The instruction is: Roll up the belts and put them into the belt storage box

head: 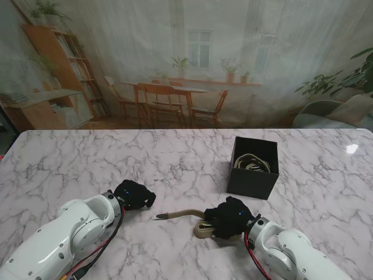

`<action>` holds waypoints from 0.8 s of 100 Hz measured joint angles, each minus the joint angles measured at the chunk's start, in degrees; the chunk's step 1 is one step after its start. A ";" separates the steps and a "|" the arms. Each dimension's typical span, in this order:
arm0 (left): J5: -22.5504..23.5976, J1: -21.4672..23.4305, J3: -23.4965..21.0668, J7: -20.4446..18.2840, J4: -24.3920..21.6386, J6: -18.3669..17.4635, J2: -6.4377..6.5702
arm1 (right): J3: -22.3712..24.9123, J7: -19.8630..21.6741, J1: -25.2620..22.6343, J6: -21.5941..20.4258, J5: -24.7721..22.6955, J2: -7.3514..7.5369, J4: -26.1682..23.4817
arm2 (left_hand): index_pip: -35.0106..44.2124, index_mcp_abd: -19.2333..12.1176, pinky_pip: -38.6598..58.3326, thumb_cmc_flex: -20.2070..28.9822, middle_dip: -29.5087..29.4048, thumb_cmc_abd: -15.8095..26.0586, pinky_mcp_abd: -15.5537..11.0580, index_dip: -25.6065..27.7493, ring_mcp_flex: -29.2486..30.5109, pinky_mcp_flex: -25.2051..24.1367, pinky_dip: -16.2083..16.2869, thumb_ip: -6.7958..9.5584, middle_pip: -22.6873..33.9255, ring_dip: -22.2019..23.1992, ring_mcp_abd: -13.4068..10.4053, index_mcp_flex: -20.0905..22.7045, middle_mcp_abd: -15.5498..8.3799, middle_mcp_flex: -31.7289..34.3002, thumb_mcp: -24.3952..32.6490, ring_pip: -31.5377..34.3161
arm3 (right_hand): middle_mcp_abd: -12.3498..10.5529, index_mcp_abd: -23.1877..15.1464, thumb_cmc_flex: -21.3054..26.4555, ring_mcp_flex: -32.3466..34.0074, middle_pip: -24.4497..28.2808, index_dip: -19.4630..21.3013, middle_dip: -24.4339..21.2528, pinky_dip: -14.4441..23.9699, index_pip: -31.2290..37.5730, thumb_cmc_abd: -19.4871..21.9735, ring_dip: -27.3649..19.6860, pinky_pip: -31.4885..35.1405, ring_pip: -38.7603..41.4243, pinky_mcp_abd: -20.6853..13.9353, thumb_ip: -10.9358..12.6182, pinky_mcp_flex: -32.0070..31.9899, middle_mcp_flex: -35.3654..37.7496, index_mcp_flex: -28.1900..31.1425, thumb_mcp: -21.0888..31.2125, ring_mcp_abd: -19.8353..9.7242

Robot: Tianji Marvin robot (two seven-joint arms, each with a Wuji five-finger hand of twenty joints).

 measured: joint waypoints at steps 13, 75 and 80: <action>0.28 0.21 -0.15 0.99 -0.01 -0.02 0.03 | -0.17 -0.48 0.14 -0.03 0.00 0.05 0.26 | 0.00 0.73 0.00 0.01 -0.19 0.00 0.00 -0.69 0.00 -0.22 0.00 0.00 0.00 -0.40 0.00 0.00 0.29 0.00 0.01 0.00 | -0.04 0.00 -0.01 0.01 0.14 0.00 0.00 0.00 0.00 -0.01 0.00 0.00 0.10 0.00 -0.06 -0.01 0.02 0.28 -0.07 0.00; -6.93 -3.71 5.76 0.44 1.10 -0.37 0.05 | -1.00 -2.50 1.53 -2.13 -0.74 0.36 1.97 | -33.32 13.05 -5.20 -19.46 -27.62 9.18 2.37 -12.38 -9.84 -11.00 1.38 0.65 1.20 -5.53 4.15 -5.75 5.03 -14.84 -13.37 -8.34 | -0.14 -0.93 -0.04 0.02 0.28 -2.17 0.18 0.00 -1.53 -0.48 -0.47 -0.43 0.77 0.01 -0.08 -0.61 0.12 -0.20 -0.08 0.01; -7.33 -4.56 6.94 0.03 1.41 -0.63 0.10 | -1.05 -2.50 1.55 -2.02 -0.68 0.36 1.97 | -33.91 13.34 -5.22 -20.33 -27.62 7.33 2.38 -12.70 -9.84 -11.00 1.38 0.65 1.20 -5.53 4.15 -5.75 5.03 -14.84 -12.88 -8.34 | -0.14 -0.94 -0.04 0.02 0.28 -2.29 0.18 0.00 -1.55 -0.48 -0.47 -0.43 0.84 0.01 -0.08 -0.61 0.11 -0.20 -0.08 0.01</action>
